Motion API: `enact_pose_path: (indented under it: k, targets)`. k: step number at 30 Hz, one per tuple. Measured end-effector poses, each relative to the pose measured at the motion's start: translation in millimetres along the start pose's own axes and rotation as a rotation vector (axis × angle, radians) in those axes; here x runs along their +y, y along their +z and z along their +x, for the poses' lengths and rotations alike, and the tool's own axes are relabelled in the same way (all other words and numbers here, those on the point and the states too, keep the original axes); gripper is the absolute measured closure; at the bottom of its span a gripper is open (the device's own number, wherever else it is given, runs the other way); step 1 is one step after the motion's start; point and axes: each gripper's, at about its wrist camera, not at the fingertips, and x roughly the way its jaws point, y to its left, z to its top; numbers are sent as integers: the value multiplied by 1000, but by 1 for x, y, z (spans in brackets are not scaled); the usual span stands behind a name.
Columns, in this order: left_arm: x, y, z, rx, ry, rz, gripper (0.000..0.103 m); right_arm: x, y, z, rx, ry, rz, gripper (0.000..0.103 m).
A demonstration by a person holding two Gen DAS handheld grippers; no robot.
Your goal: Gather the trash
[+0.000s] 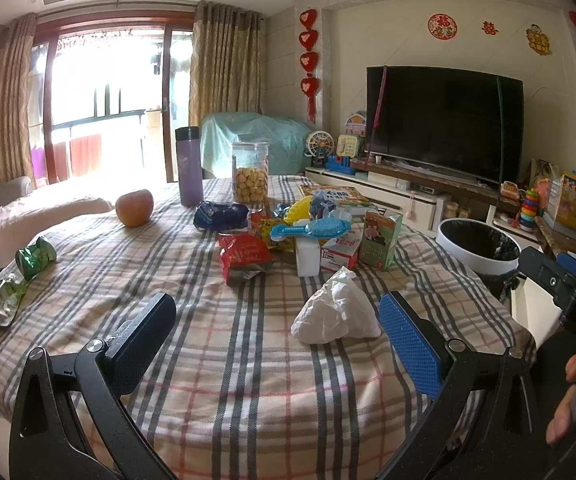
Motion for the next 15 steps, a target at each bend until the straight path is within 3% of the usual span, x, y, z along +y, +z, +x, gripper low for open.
enact_pose_path:
  k: [15]
  targets:
    - [-2,-6,5,21,-14,1,0,0,-3,3,18,6,7,0]
